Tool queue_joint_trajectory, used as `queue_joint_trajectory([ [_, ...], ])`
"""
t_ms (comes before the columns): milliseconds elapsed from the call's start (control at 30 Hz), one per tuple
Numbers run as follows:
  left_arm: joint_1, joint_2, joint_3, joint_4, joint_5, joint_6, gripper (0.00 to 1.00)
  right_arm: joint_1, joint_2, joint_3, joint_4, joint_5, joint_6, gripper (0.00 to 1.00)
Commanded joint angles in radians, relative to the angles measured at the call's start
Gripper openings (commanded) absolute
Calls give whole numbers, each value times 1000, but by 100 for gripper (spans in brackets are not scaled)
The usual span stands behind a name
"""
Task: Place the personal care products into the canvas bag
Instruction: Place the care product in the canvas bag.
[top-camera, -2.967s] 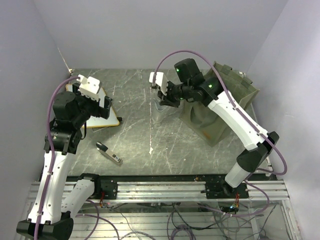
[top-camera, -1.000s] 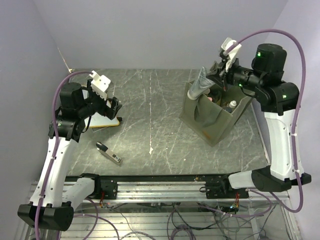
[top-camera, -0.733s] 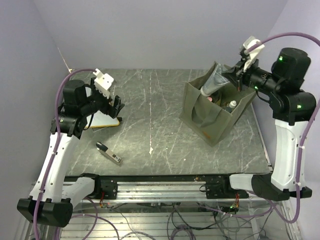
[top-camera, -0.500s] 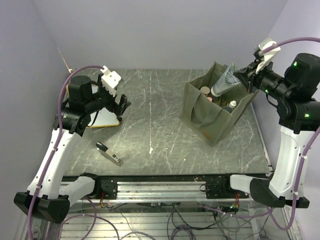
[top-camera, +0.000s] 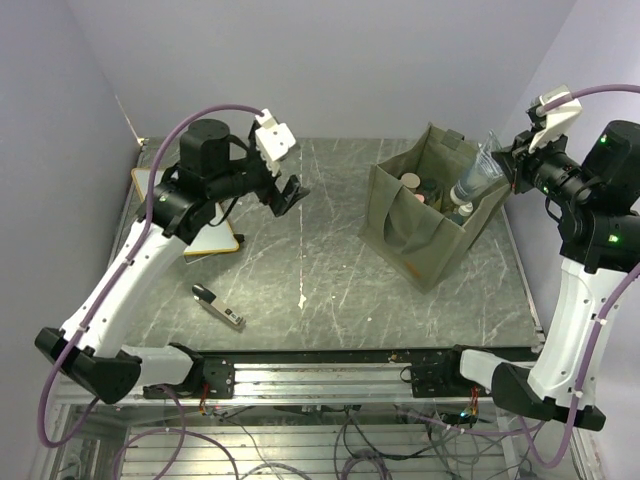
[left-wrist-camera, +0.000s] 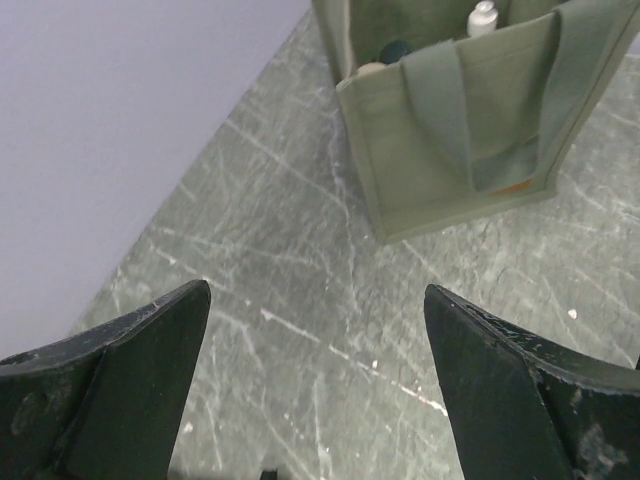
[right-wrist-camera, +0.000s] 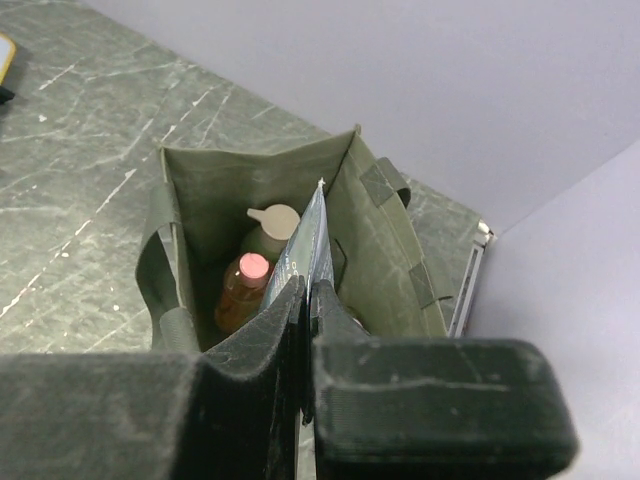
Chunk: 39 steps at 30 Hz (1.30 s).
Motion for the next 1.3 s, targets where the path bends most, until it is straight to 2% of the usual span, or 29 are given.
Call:
queue_joint_trajectory([
  [0, -66, 55, 87, 5, -12, 27, 99, -15, 0, 23, 75, 19, -6, 0],
  [167, -127, 92, 128, -9, -5, 80, 99, -15, 20, 60, 23, 22, -17, 0],
  [433, -189, 133, 164, -35, -24, 139, 98, -15, 0, 24, 21, 7, -14, 0],
  [867, -207, 132, 132, 5, 14, 176, 98, -15, 27, 11, -1, -26, -12, 0],
  [1267, -343, 280, 243, -26, 10, 252, 97, -15, 73, 43, -41, -9, -21, 0],
])
